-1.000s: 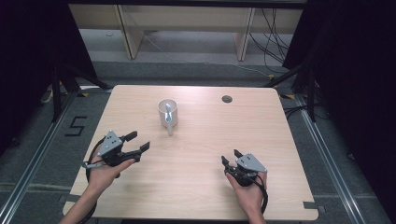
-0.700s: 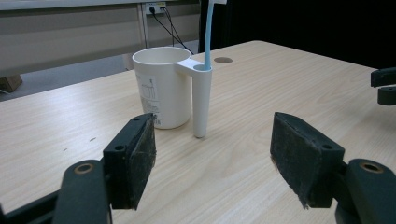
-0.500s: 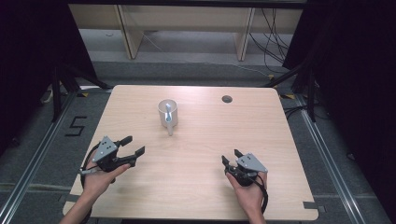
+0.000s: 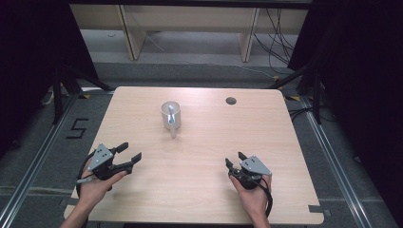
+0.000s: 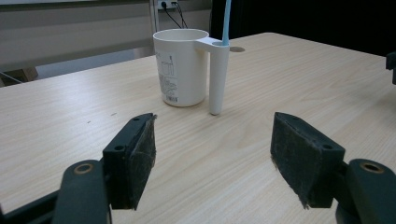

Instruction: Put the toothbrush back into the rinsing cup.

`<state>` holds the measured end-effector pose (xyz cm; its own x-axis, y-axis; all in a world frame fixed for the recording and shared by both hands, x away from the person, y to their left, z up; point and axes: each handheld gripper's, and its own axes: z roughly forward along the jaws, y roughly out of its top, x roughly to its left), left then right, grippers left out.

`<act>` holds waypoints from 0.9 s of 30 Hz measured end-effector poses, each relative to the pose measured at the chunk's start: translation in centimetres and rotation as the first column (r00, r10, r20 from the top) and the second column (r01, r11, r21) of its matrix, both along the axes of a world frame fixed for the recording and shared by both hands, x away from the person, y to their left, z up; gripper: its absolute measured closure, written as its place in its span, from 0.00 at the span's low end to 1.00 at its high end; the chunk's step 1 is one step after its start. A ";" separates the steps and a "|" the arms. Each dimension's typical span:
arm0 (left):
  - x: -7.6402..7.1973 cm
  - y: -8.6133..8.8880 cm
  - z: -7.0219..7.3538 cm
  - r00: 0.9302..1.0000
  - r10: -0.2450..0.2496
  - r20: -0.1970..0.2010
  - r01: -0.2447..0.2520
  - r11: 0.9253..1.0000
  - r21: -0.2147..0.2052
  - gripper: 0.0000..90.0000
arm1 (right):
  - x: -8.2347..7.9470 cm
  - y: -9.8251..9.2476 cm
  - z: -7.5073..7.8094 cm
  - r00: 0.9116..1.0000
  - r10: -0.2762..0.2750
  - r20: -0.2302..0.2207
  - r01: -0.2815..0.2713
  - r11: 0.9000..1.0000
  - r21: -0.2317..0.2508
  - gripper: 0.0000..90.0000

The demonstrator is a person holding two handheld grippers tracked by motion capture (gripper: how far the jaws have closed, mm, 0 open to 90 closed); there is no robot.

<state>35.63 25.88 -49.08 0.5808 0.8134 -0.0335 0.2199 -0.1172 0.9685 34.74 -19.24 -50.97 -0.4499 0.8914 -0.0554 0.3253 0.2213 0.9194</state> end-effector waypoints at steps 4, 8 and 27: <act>-0.2 0.4 -0.3 1.000 0.009 0.000 -0.009 1.000 -0.005 0.34 | 0.0 0.0 0.0 1.000 0.001 -0.004 -0.001 1.000 0.004 0.50; -0.5 0.8 -0.6 1.000 0.017 0.007 -0.017 1.000 -0.016 0.34 | 0.0 0.0 0.0 1.000 0.010 0.003 -0.010 1.000 0.009 0.50; -1.4 2.0 -2.8 0.998 0.059 0.015 -0.059 0.998 -0.032 0.32 | -0.2 -0.1 0.2 1.000 0.005 0.003 -0.005 1.000 0.004 0.50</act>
